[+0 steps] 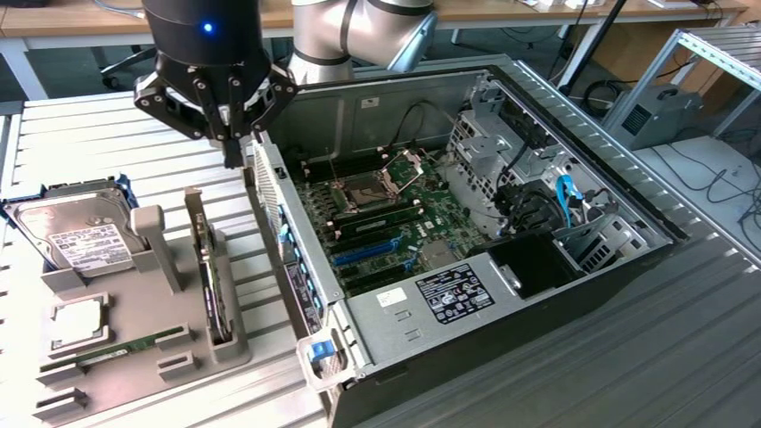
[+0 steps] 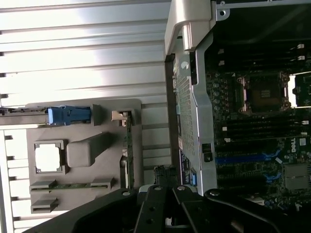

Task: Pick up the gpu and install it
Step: 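Reach for the gpu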

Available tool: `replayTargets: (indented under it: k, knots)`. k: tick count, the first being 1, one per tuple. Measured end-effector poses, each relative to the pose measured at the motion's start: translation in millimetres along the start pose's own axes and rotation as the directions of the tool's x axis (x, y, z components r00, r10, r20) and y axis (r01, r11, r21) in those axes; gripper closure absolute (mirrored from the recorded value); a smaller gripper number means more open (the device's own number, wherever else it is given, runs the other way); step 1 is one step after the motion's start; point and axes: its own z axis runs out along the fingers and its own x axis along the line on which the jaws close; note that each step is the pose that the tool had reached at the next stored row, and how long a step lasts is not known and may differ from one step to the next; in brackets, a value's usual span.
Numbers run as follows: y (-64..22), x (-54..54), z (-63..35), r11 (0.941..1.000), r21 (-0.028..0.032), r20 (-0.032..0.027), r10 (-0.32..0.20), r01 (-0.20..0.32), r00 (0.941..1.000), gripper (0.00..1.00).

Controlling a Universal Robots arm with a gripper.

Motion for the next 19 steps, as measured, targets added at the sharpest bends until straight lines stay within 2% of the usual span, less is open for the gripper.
replayTargets:
  k: [19]
  knots:
    - [-3.2,2.6,1.2,1.0,-0.0001,-0.0001,0.0,0.0,1.0,0.89]
